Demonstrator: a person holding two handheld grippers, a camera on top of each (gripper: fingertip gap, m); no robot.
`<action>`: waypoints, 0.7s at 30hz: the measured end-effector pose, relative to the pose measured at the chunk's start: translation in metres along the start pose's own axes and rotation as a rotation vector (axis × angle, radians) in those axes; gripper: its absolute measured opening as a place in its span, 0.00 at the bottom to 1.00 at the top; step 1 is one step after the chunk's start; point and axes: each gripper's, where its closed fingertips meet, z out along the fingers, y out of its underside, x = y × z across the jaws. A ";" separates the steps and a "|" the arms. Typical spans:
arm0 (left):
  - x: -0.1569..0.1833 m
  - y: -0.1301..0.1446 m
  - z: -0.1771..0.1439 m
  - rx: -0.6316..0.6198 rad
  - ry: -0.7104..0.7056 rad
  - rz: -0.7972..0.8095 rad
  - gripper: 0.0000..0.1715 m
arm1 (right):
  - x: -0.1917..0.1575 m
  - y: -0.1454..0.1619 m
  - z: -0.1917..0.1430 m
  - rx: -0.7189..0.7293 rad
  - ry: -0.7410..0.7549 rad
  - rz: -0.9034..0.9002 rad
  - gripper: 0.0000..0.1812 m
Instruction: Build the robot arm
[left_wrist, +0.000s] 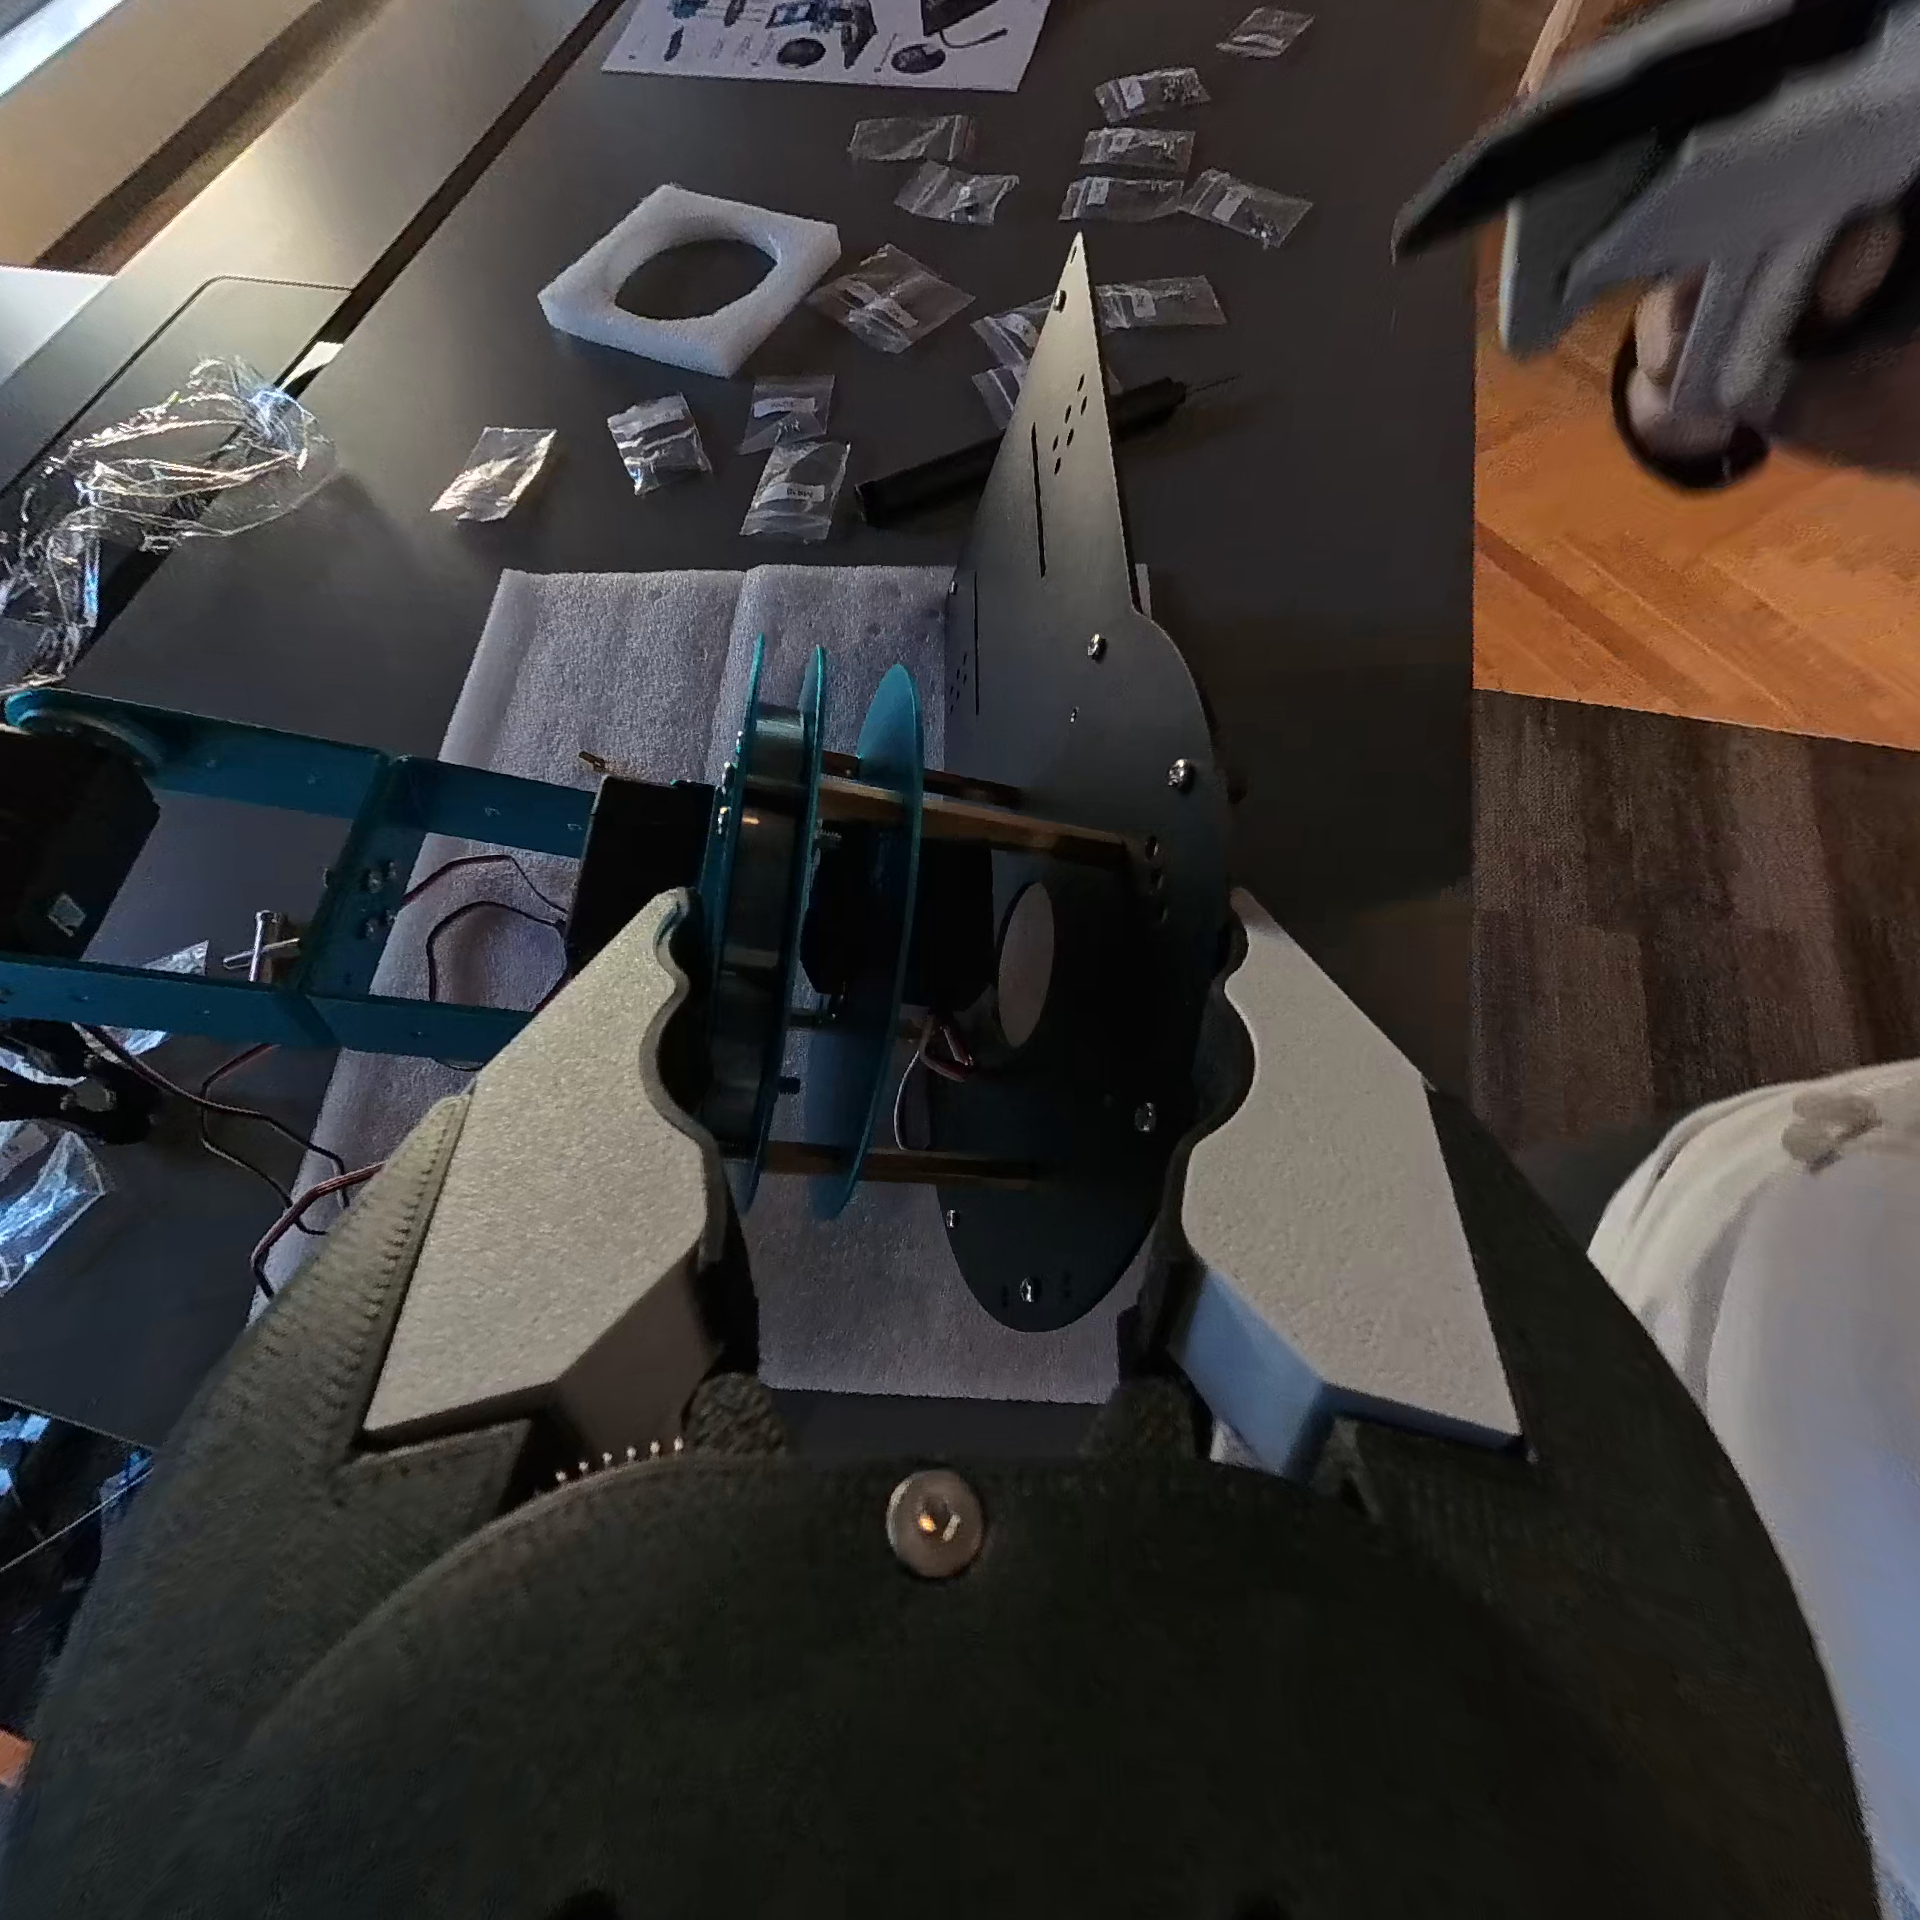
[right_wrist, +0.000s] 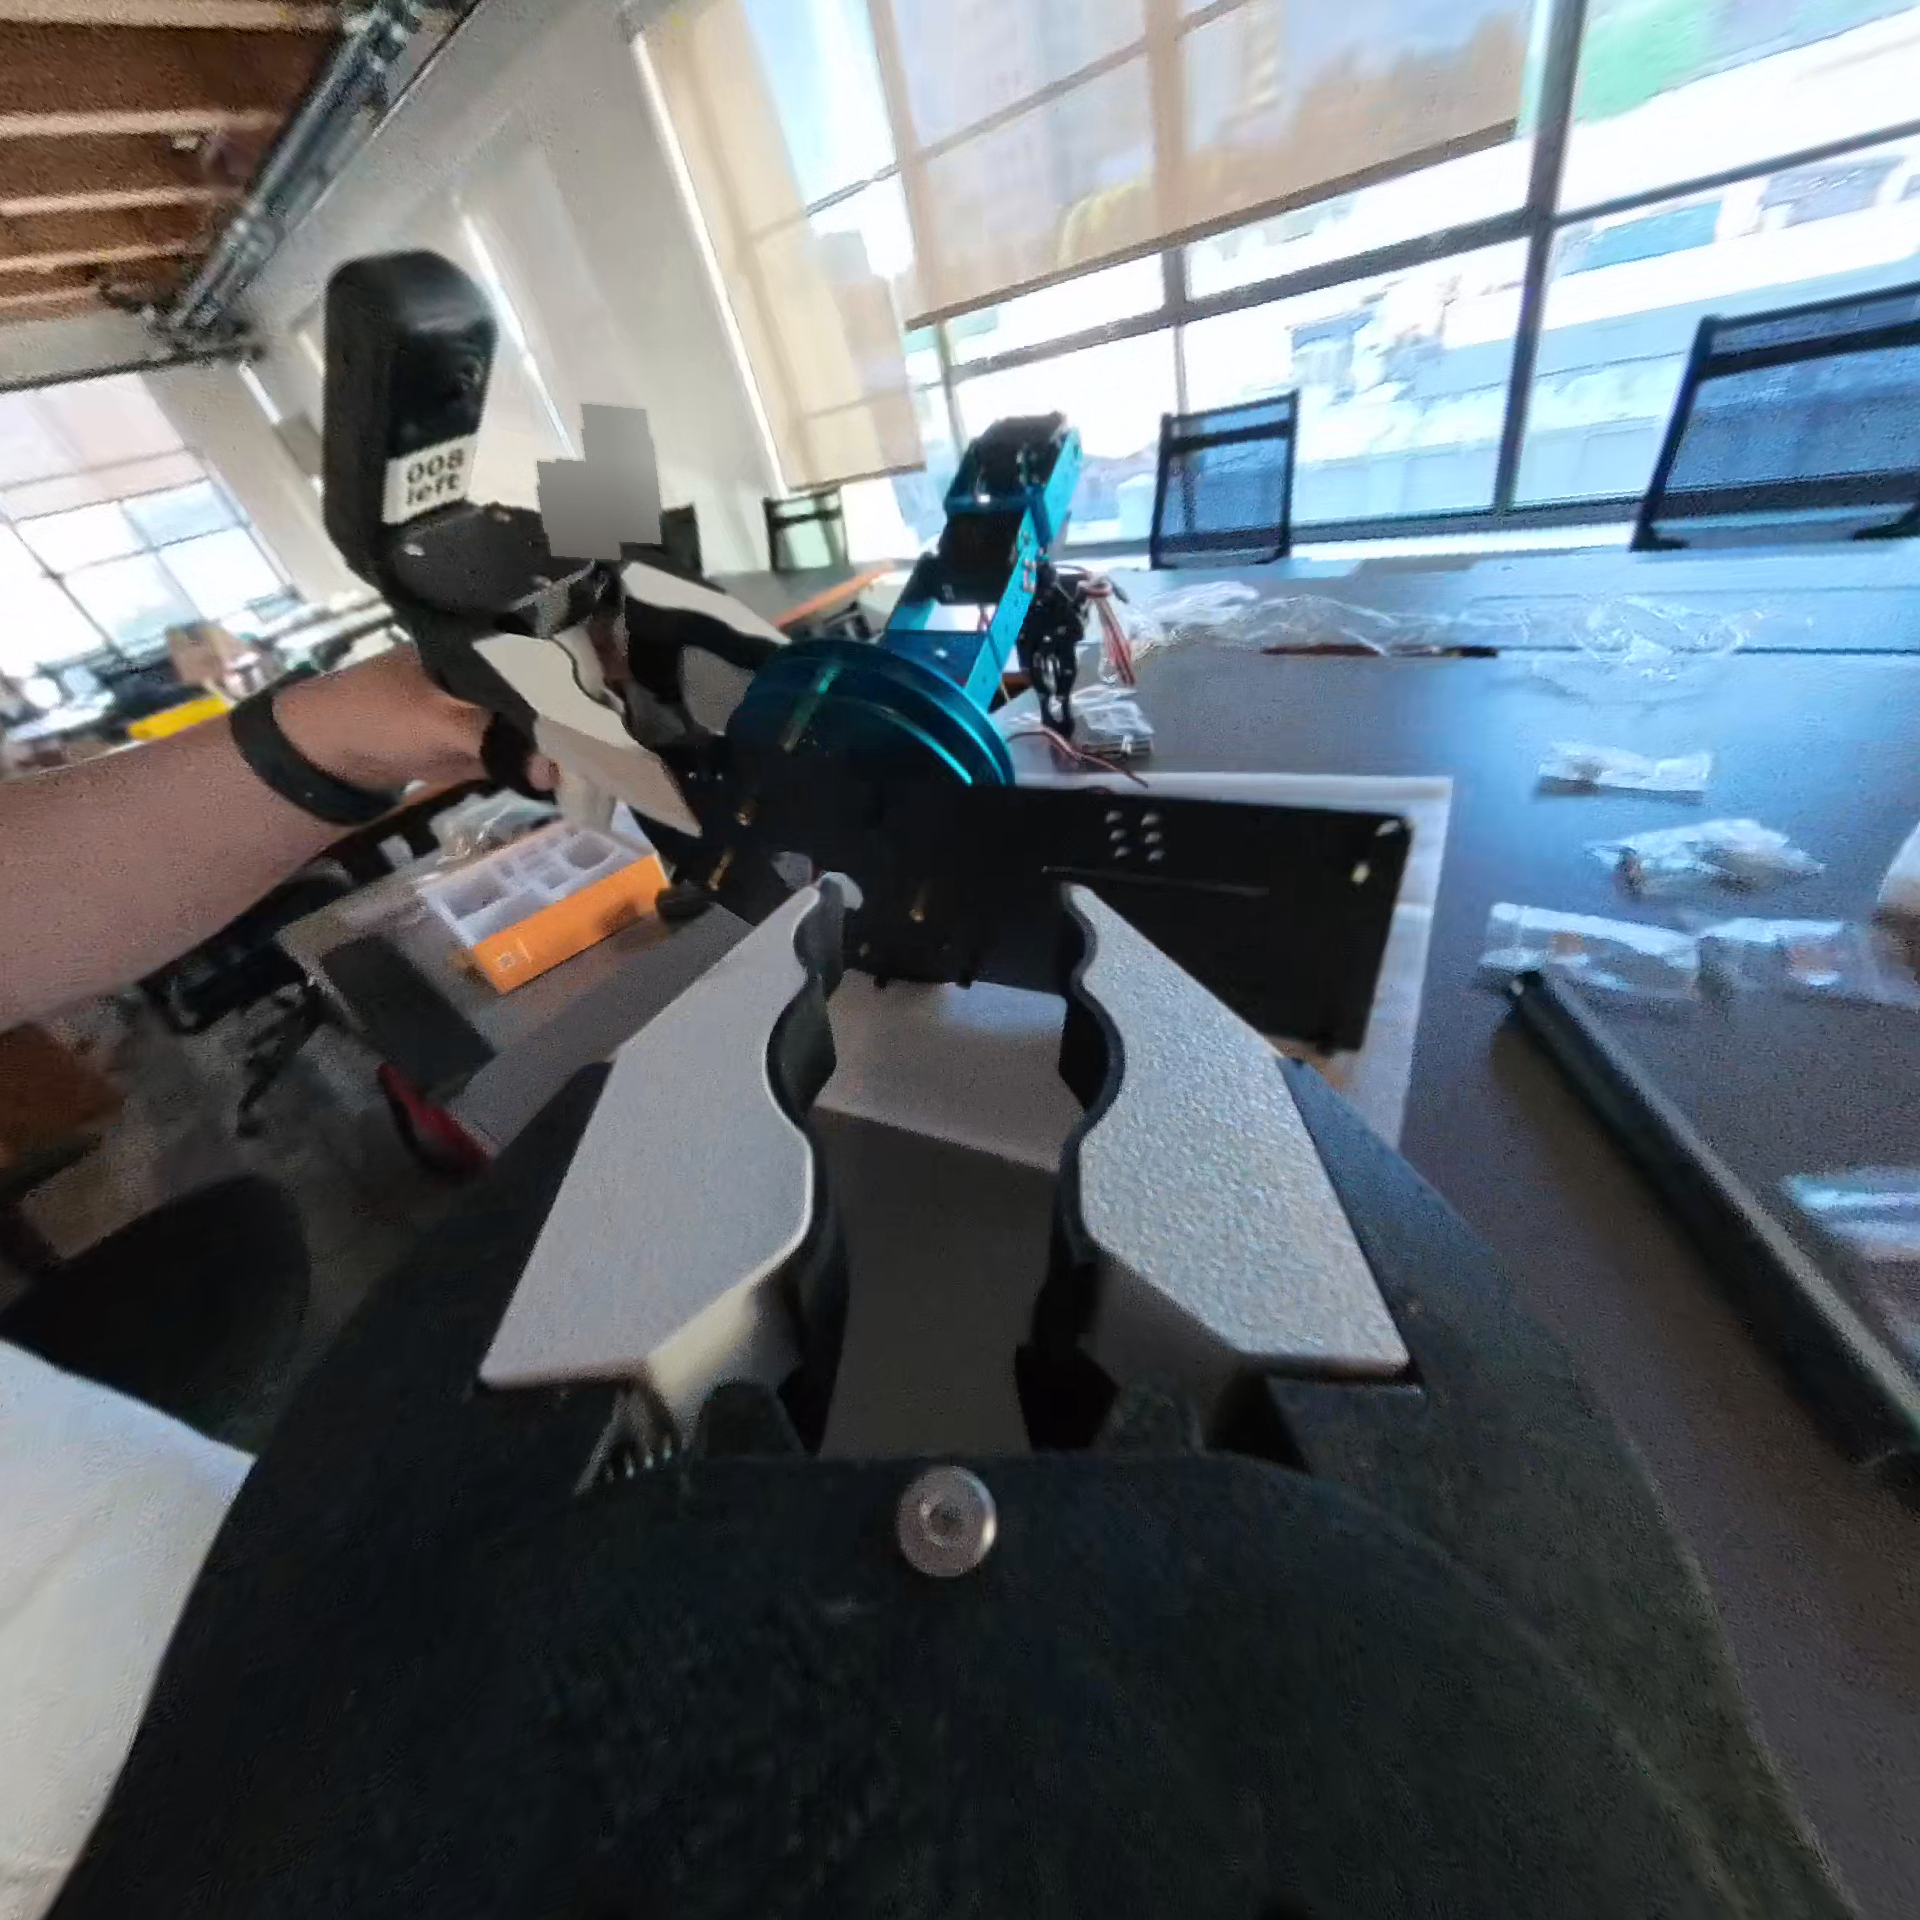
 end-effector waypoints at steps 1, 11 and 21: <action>0.000 0.000 0.000 0.000 0.000 0.002 0.55 | 0.006 -0.012 0.000 -0.027 -0.027 -0.024 0.22; -0.001 -0.002 0.000 0.051 -0.012 -0.010 0.56 | 0.088 -0.028 0.150 -0.645 -0.205 0.067 0.06; -0.001 -0.005 0.000 0.119 -0.015 -0.019 0.56 | 0.132 0.081 0.239 -1.141 0.026 0.265 0.06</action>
